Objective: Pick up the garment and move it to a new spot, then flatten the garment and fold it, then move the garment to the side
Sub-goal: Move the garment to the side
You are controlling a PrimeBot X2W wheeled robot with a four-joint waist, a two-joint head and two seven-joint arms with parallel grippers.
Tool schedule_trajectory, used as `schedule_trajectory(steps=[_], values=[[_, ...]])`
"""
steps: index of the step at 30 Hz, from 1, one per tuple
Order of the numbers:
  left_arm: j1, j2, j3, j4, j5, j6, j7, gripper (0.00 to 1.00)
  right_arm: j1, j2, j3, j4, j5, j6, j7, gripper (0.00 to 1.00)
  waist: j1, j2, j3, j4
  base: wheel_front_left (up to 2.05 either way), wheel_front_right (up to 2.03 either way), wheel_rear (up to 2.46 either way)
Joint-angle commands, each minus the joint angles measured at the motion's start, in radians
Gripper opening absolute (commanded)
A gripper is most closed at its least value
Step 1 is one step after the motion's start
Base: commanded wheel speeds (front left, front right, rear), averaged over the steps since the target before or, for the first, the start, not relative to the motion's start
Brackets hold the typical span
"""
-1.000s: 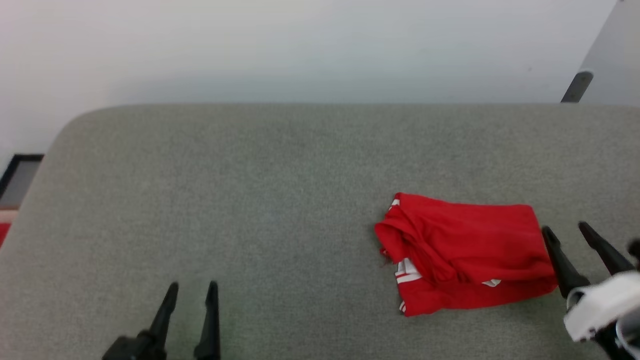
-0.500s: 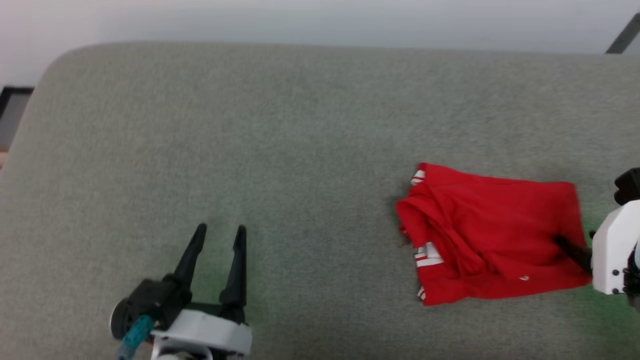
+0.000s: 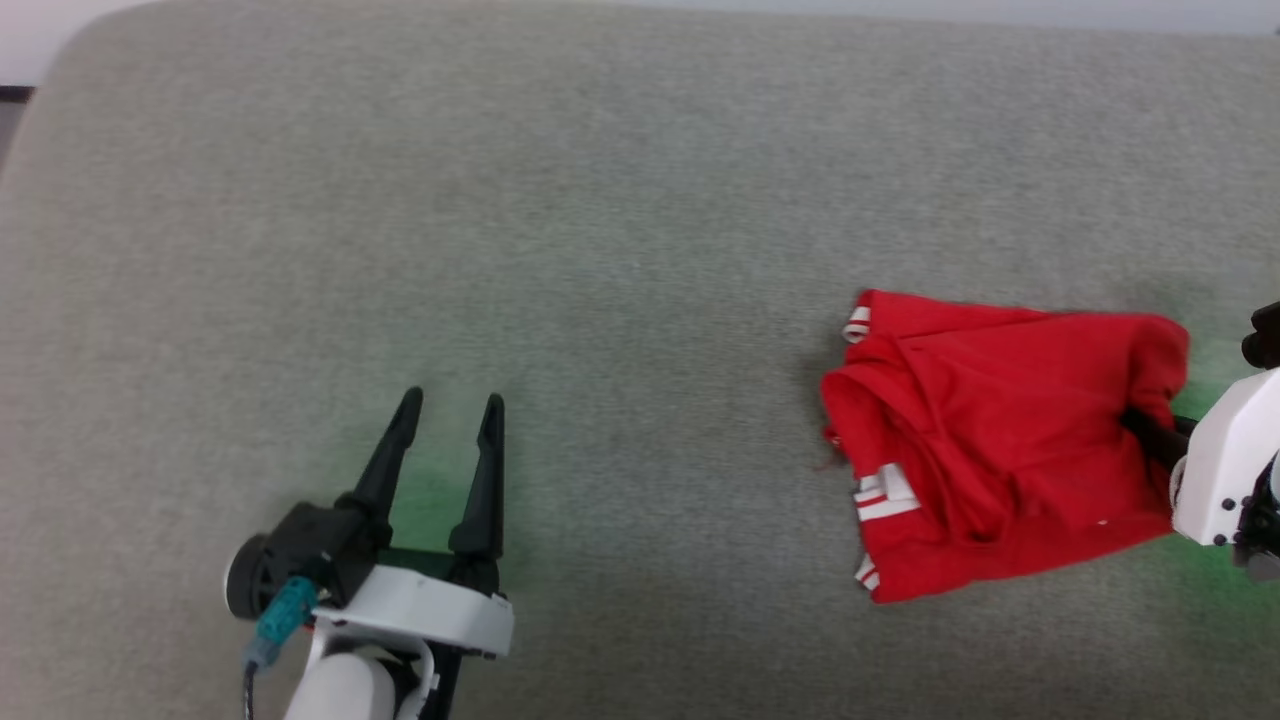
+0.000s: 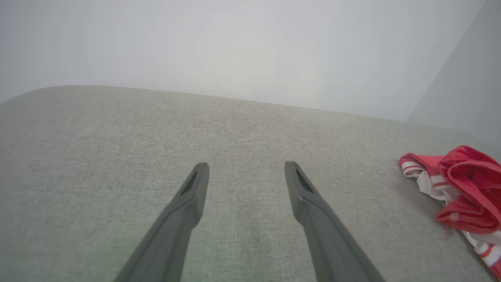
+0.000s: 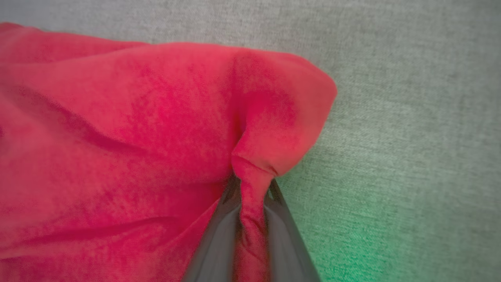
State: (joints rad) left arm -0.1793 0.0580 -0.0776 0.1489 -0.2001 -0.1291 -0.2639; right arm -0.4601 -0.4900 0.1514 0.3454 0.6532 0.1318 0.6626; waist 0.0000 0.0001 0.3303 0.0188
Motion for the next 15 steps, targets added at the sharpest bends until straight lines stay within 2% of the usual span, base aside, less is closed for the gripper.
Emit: schedule_trajectory(steps=[1,7,15], values=[[-0.016,0.004,0.0,-0.001,0.006,-0.002,0.0,1.0,0.023,0.015,0.008,0.027,0.0,-0.002,-0.01,0.0,0.0,-0.0001,0.013,-0.033,0.0,0.0,0.0],[-0.065,0.041,-0.026,-0.023,0.012,-0.002,0.0,1.0,0.012,-0.013,-0.066,0.025,0.016,-0.004,-0.111,0.0,0.0,-0.0001,0.044,-0.128,0.0,0.0,0.0],[-0.177,0.12,-0.084,-0.052,0.016,-0.002,0.0,1.0,-0.011,-0.051,-0.157,0.057,0.007,-0.002,-0.206,0.0,0.0,-0.0001,0.11,-0.255,0.0,0.0,0.0]])
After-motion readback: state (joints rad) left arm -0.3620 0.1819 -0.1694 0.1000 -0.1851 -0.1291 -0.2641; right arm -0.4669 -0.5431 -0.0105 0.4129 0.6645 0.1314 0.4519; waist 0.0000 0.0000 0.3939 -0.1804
